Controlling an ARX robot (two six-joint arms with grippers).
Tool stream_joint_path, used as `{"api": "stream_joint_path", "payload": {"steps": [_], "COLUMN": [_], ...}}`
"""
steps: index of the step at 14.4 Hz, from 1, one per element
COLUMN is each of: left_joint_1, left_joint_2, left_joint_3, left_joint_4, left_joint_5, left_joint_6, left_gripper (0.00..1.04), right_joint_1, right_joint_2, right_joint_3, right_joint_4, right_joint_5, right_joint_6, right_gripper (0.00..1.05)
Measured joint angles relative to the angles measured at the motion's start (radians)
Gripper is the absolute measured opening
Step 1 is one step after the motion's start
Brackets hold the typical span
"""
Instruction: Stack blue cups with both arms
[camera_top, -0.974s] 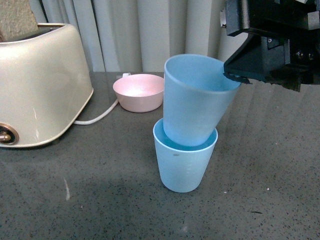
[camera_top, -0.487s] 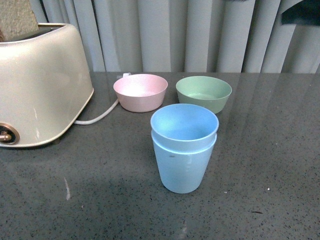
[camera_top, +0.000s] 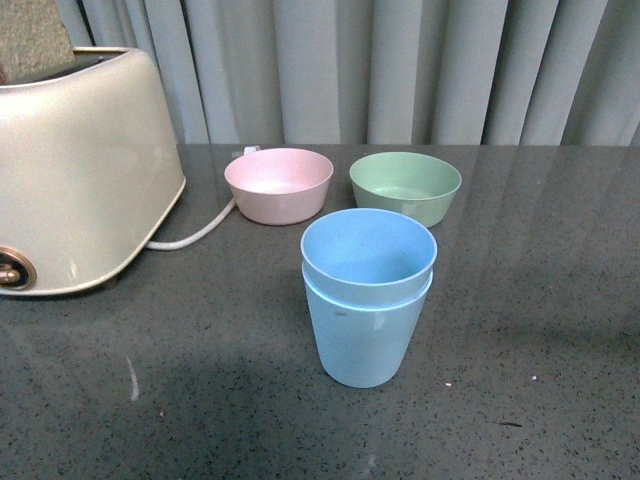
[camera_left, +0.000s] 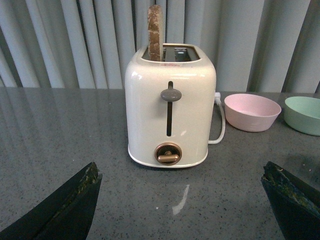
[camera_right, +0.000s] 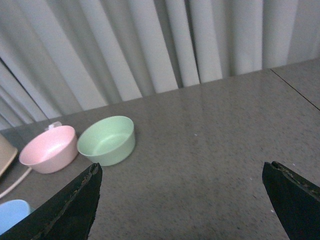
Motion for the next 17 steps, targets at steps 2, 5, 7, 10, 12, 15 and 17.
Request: {"api": "stream_joint_path", "payload": {"steps": [2,5,7,10,12,15,17], "left_joint_1": [0.000,0.000,0.000,0.000,0.000,0.000,0.000], "left_joint_2": [0.000,0.000,0.000,0.000,0.000,0.000,0.000], "left_joint_3": [0.000,0.000,0.000,0.000,0.000,0.000,0.000], "left_joint_4": [0.000,0.000,0.000,0.000,0.000,0.000,0.000], "left_joint_5": [0.000,0.000,0.000,0.000,0.000,0.000,0.000], "left_joint_6": [0.000,0.000,0.000,0.000,0.000,0.000,0.000], "left_gripper": [0.98,0.98,0.98,0.98,0.98,0.98,0.98], "right_joint_1": [-0.101,-0.139,-0.135,-0.135,-0.135,-0.135,-0.135], "right_joint_2": [-0.161,-0.324,-0.445,-0.495,-0.531,-0.577,-0.603], "right_joint_3": [-0.220,-0.269,-0.275,-0.306,-0.309,-0.309,-0.309], "right_joint_4": [0.126,-0.002,-0.090,-0.084,-0.123,-0.170,-0.193], "right_joint_5": [-0.100,-0.119,-0.119,-0.119,-0.119,-0.119,-0.119], "right_joint_6": [-0.164,-0.228,-0.237,-0.250,-0.252,-0.252,-0.252], "right_gripper": [0.72,0.44,0.24,0.02,0.02,0.02,0.02]}}
